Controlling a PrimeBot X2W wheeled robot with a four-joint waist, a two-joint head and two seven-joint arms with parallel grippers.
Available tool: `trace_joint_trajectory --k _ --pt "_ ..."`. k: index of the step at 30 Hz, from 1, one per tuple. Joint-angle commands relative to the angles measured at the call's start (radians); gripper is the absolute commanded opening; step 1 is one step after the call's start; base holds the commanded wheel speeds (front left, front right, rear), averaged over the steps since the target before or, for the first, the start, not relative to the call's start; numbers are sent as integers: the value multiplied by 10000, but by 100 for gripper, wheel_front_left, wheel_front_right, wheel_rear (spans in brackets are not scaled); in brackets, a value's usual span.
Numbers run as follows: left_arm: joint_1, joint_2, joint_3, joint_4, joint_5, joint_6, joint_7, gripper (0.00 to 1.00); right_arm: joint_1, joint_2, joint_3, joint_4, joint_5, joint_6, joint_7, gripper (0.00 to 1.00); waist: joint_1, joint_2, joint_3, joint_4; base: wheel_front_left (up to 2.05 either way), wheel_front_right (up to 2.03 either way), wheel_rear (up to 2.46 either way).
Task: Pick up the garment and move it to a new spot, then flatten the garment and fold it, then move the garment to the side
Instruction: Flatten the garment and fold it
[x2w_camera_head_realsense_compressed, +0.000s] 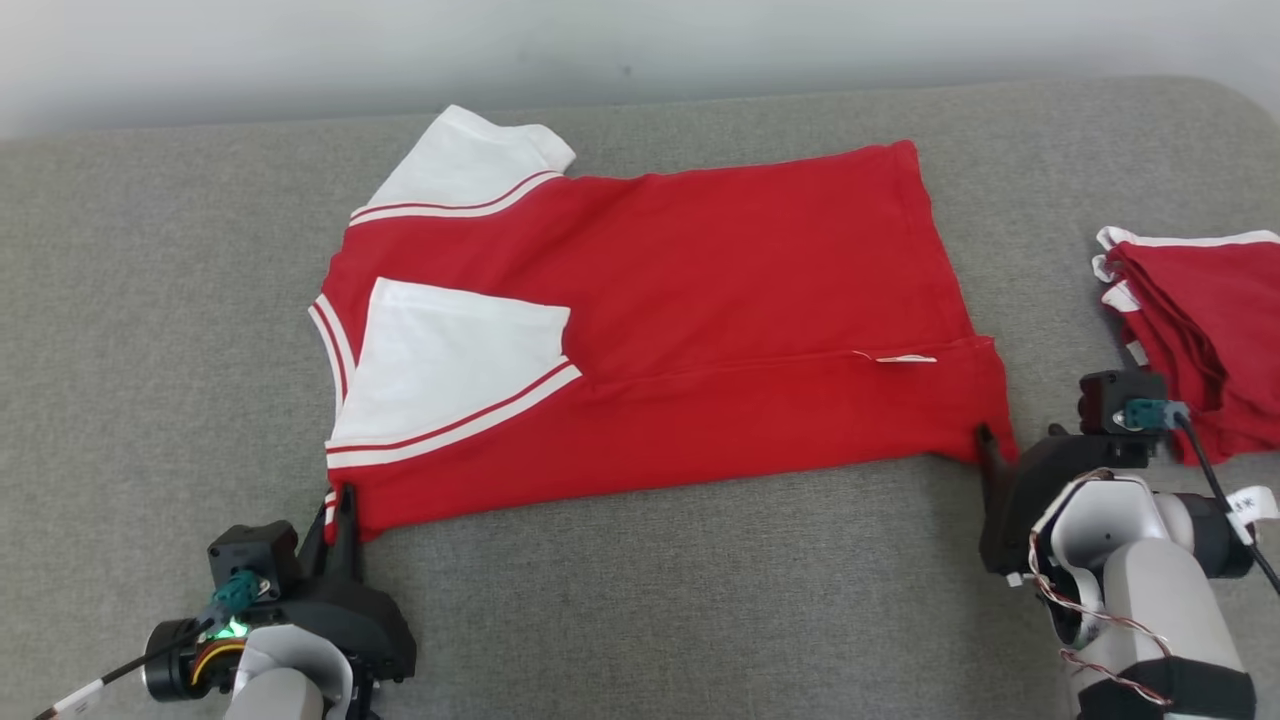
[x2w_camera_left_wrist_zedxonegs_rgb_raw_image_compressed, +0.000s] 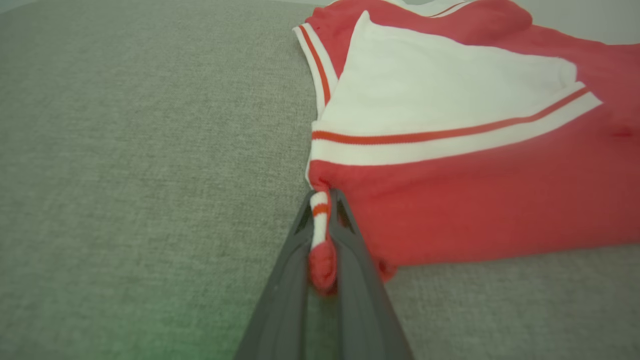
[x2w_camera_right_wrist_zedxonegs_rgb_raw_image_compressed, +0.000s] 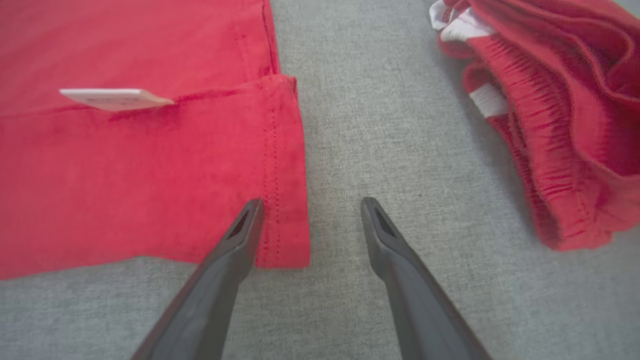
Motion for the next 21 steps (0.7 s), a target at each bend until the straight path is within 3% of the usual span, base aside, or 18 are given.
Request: trace_joint_trajectory --k 1,3,4,5,7,13,21 --pt "10 -42 -68 191 65 -24 84 0 -137 28 72 227 94 -20 56 100 0 0 57 101 0 0 0" --pt "-50 -73 -145 238 72 -47 50 0 -277 26 207 688 193 -20 202 100 0 0 59 172 0 0 0" --pt "-72 -92 -171 265 78 -58 5 0 -300 32 296 894 233 -19 246 95 0 0 50 198 0 0 0" --pt "-83 -100 -187 293 68 -80 -23 0 -315 43 330 1064 240 -19 282 45 0 0 33 223 0 0 0" --pt "-72 -106 -224 341 61 -133 -61 0 -261 53 437 1295 186 -17 352 0 0 0 -31 260 0 0 0" --pt "332 52 -326 351 -40 -427 -254 0 196 23 369 906 153 -8 149 0 0 0 -521 202 0 0 0" --pt "1607 519 -167 -635 -553 -910 -17 0 1646 -2 270 -930 692 -11 544 0 0 0 -1376 -59 0 0 0"
